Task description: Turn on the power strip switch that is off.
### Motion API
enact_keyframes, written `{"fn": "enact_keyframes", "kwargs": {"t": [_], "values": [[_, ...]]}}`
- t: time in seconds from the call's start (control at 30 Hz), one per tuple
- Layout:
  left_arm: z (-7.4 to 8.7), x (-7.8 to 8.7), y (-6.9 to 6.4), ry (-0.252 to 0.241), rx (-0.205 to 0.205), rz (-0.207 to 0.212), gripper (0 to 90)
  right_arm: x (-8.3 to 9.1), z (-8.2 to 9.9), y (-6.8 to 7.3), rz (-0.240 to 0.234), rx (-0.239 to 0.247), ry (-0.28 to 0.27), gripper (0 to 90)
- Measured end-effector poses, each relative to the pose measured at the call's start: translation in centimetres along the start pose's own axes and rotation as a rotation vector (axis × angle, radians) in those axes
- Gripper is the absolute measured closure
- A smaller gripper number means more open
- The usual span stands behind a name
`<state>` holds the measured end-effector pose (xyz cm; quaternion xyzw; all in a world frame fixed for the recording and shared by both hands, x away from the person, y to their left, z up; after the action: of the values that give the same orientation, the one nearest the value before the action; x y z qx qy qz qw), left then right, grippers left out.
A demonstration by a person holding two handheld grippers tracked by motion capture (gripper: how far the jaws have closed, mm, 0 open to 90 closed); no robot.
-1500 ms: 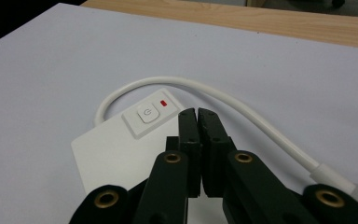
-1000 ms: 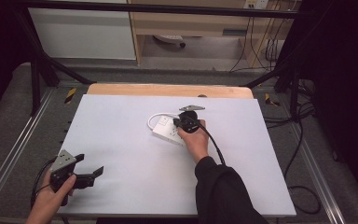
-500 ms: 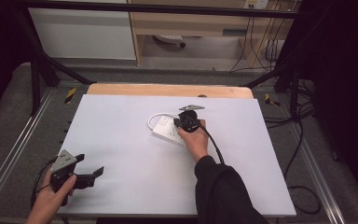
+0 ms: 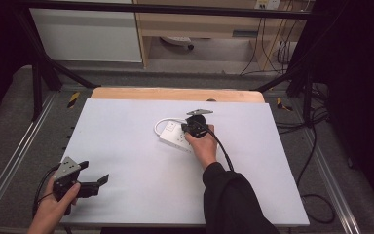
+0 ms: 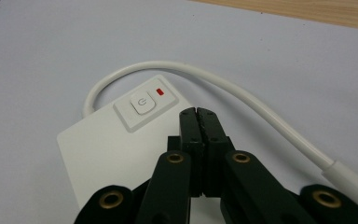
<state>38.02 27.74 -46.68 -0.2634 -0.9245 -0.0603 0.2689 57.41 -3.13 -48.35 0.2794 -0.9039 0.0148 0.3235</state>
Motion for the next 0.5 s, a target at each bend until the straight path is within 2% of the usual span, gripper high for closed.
{"fn": "enact_keyframes", "kwargs": {"t": [0.5], "values": [[0.04, -0.03, 0.07, 0.005, -0.003, -0.005, 7.2, -0.03, 0.02, -0.07, -0.007, -0.008, -0.001, 90.0]]}}
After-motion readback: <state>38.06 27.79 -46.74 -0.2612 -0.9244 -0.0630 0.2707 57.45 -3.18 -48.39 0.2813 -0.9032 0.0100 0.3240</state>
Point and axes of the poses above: each handheld gripper's, and its own axes: x roughly backward along the jaws, z roughly out of its underside, y roughly to its left, the point moved 8 cm from there along -x, roughly forward along the jaws, and after that the axes turned 1 degree about -z, right-handed, at the moved point
